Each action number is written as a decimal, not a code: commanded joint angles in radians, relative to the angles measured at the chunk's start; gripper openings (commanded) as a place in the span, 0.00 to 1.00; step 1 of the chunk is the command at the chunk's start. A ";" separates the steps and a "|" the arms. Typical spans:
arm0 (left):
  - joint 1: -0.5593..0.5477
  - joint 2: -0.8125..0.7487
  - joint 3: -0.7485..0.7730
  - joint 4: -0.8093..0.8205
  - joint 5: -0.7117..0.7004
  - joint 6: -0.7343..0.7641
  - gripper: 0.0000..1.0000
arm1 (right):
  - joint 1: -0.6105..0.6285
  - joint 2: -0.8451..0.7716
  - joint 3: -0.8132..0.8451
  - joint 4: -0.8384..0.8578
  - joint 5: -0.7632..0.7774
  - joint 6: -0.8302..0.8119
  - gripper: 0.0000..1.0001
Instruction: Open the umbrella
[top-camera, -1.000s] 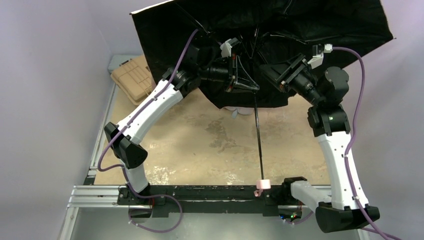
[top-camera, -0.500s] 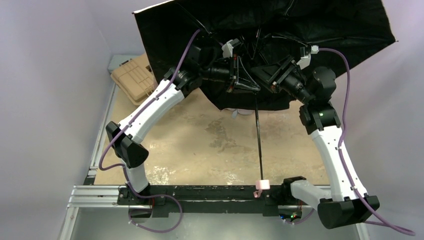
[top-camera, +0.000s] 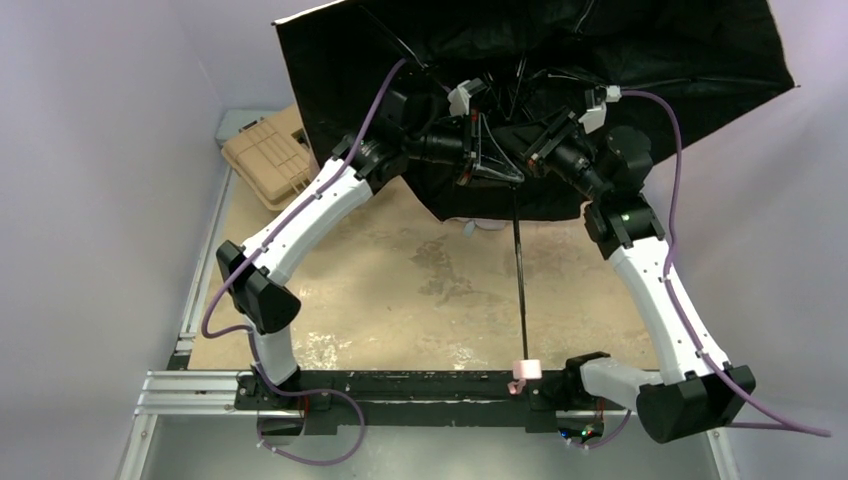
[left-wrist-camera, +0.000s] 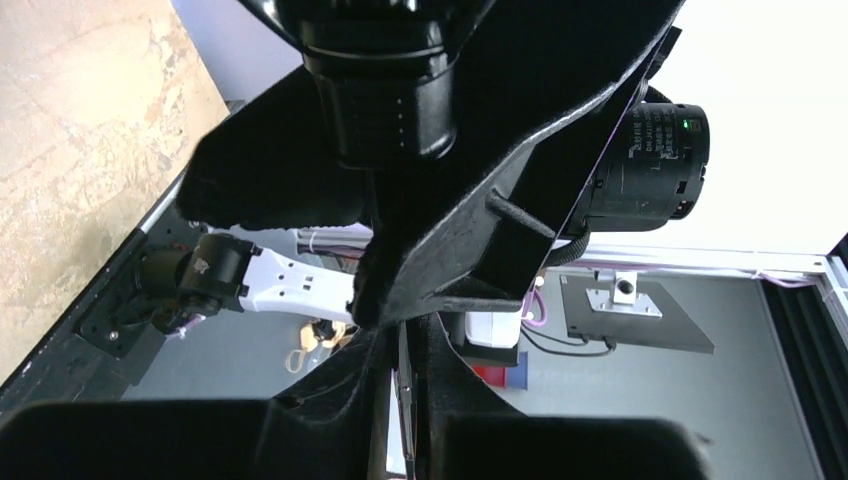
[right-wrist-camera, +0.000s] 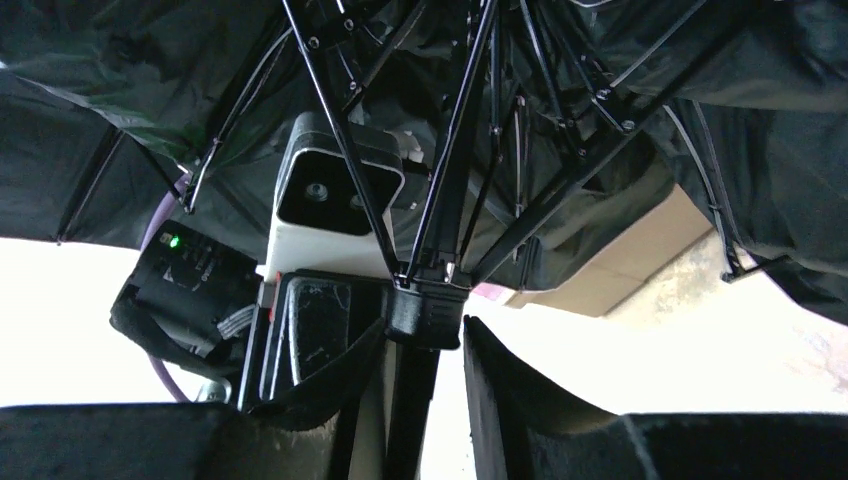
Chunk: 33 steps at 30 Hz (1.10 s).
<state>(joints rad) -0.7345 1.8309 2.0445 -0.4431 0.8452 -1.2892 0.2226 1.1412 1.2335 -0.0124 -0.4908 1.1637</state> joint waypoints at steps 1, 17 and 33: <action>-0.032 -0.021 0.073 0.052 0.064 0.047 0.00 | 0.002 0.040 0.033 0.115 0.078 0.035 0.29; -0.027 -0.203 -0.106 -0.025 0.063 0.145 0.00 | -0.125 0.132 0.057 0.242 0.133 0.120 0.00; -0.143 -0.373 -0.391 0.012 -0.090 0.157 0.00 | -0.257 0.311 0.339 0.354 0.367 0.205 0.00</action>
<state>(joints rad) -0.7612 1.6073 1.7222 -0.2321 0.4866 -1.1809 0.1364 1.4044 1.4395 0.1280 -0.5762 1.3315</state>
